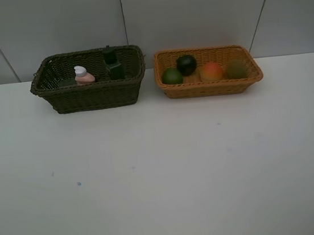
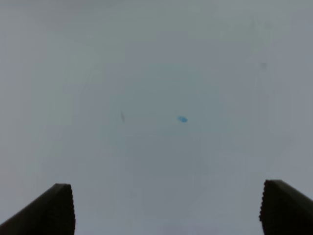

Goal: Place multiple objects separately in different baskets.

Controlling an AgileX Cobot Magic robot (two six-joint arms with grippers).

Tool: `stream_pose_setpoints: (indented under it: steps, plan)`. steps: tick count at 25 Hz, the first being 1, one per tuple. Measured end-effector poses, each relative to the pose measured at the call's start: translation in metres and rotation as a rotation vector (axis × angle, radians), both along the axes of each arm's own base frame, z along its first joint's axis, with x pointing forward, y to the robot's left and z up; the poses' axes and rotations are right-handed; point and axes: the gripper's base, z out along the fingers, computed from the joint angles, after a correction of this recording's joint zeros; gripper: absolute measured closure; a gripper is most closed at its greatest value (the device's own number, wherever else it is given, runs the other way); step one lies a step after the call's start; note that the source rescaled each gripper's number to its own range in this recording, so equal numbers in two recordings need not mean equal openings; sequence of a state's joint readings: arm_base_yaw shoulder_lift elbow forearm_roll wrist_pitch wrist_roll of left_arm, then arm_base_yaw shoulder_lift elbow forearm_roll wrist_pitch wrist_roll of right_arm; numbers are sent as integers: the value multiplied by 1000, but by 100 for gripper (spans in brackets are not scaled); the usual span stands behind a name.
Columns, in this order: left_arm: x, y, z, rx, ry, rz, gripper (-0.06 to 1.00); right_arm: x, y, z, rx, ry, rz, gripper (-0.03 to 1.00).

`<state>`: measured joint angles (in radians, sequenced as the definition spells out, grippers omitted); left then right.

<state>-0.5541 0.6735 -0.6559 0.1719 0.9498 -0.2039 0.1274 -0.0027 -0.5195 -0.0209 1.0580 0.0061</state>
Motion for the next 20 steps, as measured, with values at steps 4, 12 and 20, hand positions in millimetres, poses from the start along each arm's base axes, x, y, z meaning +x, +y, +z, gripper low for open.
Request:
stream_pose_setpoints:
  steps: [4,12,20]
  plan:
    - [-15,13,6,-29,-29,21,-6,0,0,0,0,0,0,-3]
    - [-45,28,-15,-98,-51,117,-6,0,0,0,0,0,0,-3]
    - [-75,36,-18,-73,-230,148,-6,0,0,0,0,0,0,-3]
